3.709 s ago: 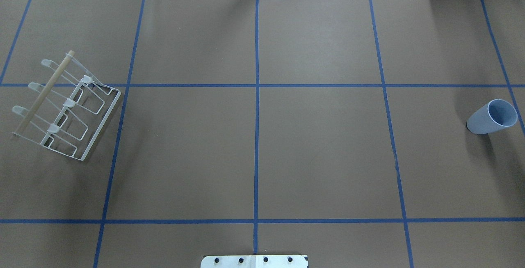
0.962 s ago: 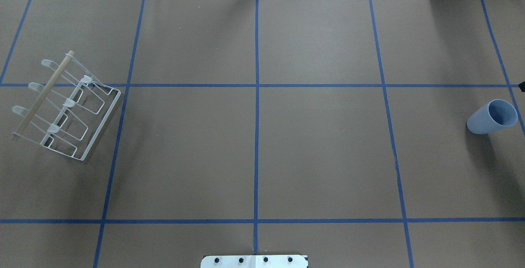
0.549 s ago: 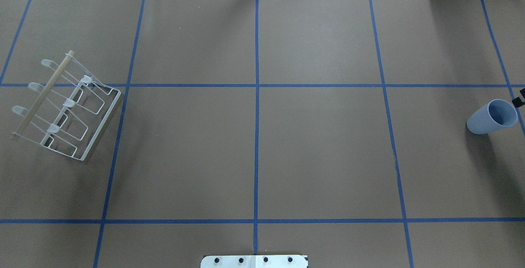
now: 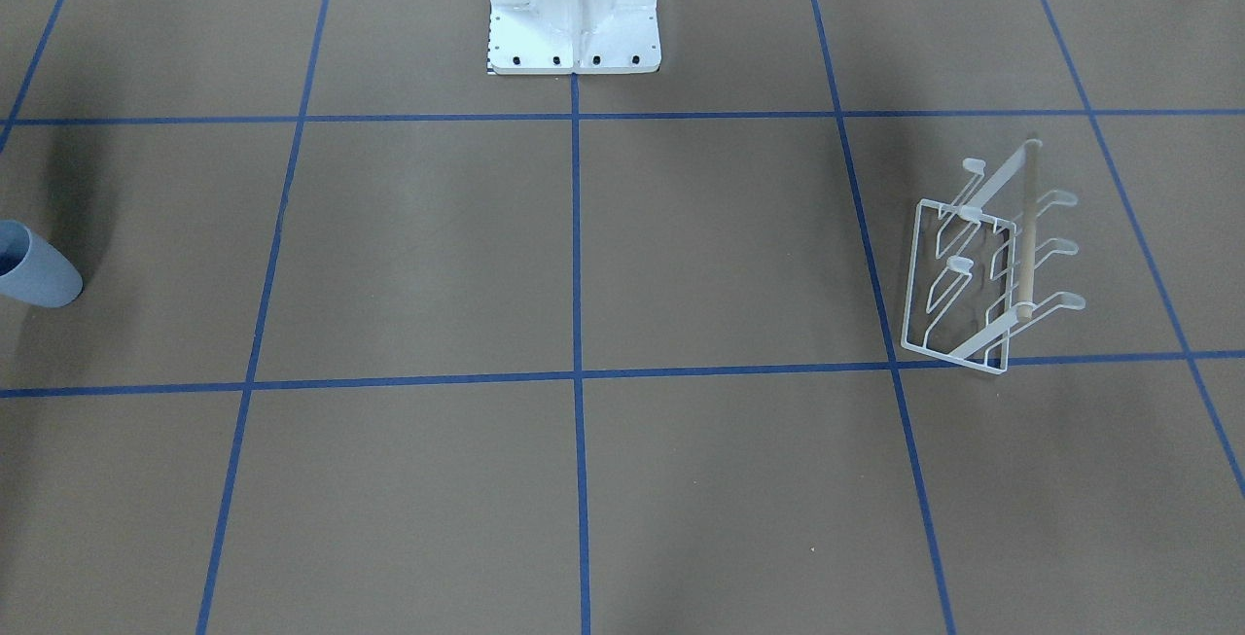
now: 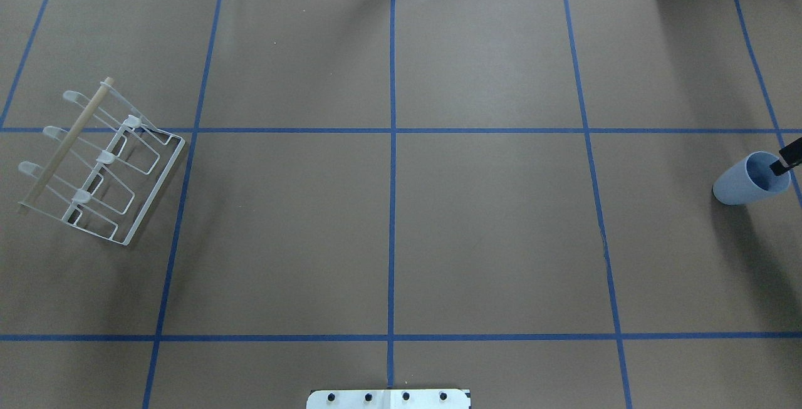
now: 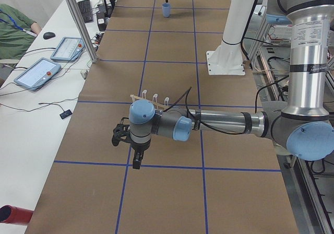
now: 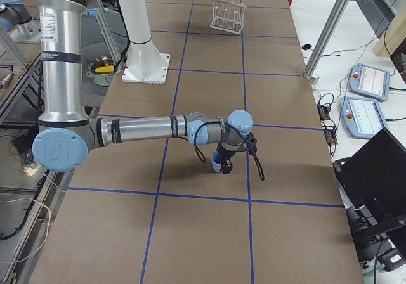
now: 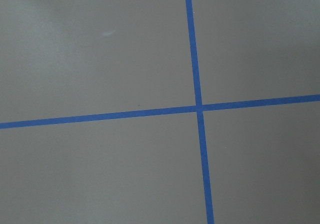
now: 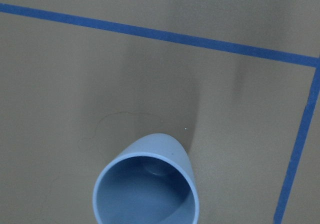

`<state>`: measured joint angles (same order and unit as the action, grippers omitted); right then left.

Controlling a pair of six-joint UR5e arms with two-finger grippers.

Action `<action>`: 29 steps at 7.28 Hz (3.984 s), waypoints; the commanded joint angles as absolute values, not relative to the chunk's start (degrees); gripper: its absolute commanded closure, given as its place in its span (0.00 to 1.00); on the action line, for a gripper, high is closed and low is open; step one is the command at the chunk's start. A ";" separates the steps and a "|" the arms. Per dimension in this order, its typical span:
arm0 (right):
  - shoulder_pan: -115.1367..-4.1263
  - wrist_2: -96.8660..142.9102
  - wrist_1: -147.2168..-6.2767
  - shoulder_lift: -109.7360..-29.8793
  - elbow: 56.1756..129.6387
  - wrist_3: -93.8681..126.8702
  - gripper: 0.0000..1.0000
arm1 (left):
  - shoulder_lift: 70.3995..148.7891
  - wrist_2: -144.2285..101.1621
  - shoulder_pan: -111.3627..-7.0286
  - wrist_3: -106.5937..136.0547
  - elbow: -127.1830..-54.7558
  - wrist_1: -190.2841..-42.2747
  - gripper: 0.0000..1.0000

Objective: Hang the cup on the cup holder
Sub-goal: 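Grasp the light blue cup at its base with the right gripper, then lift the cup and carry it toward the table center while the left arm approaches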

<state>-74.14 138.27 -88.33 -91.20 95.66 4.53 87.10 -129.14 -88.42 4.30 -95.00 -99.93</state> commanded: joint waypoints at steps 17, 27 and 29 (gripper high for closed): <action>-71.89 141.33 -78.57 -89.91 100.16 7.62 1.00 | 91.13 -129.37 -88.24 10.54 -96.15 -99.93 0.01; -63.12 140.98 -19.73 -88.59 102.66 81.44 1.00 | 99.72 -132.28 -72.88 78.49 -99.76 -151.50 0.02; -60.66 141.15 -10.25 -87.72 103.09 90.73 1.00 | 104.13 -126.43 -66.23 91.85 -100.19 -156.42 0.02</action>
<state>-62.17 141.09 -16.12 -88.36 102.88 84.36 101.28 -130.02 -70.56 82.88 -99.91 -153.17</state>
